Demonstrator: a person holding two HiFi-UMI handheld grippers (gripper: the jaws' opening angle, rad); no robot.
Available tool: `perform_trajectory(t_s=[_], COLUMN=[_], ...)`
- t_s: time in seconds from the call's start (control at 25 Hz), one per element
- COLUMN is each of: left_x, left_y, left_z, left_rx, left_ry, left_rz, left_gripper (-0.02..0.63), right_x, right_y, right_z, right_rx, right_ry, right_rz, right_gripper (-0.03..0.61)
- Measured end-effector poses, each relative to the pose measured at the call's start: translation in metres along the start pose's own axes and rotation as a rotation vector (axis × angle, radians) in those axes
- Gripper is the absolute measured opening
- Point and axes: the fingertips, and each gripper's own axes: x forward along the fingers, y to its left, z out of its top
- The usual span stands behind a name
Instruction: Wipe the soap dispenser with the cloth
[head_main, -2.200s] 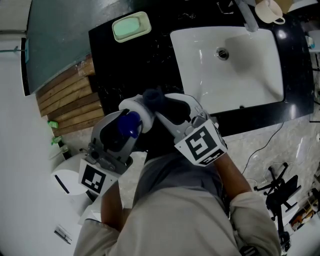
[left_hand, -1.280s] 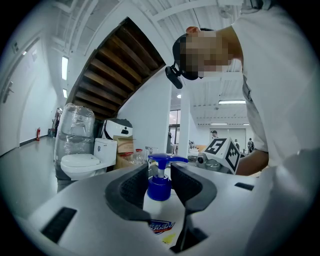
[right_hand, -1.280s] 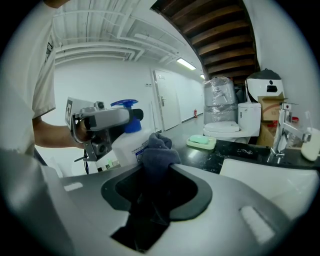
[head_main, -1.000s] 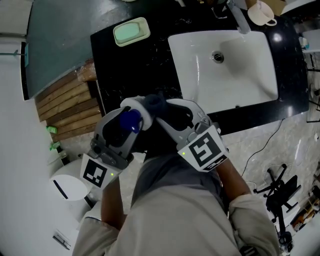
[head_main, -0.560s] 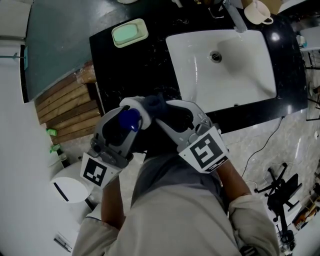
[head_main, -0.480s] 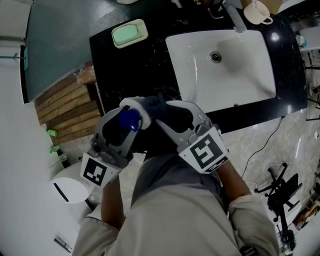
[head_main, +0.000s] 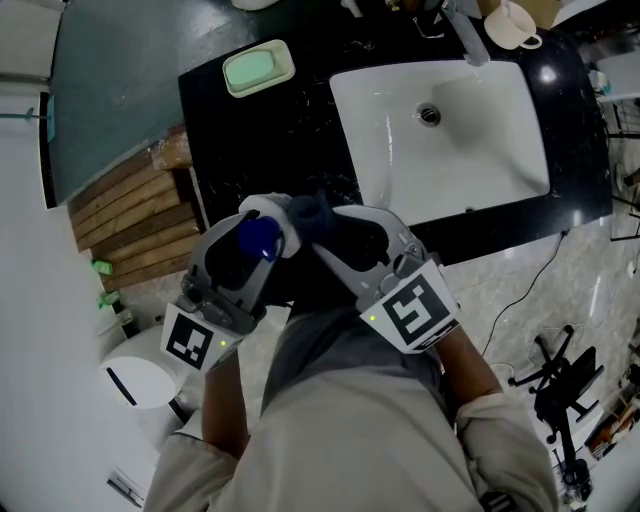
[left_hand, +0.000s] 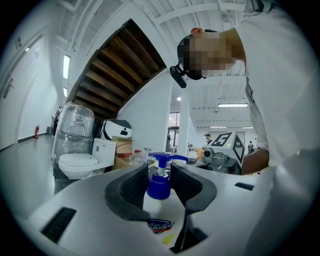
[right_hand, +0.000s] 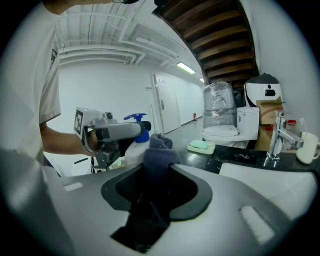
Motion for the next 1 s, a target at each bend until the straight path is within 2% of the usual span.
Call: perform_trajectory(t_s=[1.0], left_x=[0.0], left_y=[0.0], left_z=[-0.002], left_rx=[-0.006], left_ry=[-0.015], left_rz=[-0.009], left_gripper=[0.127], right_x=[-0.019], right_y=[0.015], right_z=[0.012], right_rx=[-0.022], right_ry=[-0.016], right_rz=[0.0], right_gripper=[0.132])
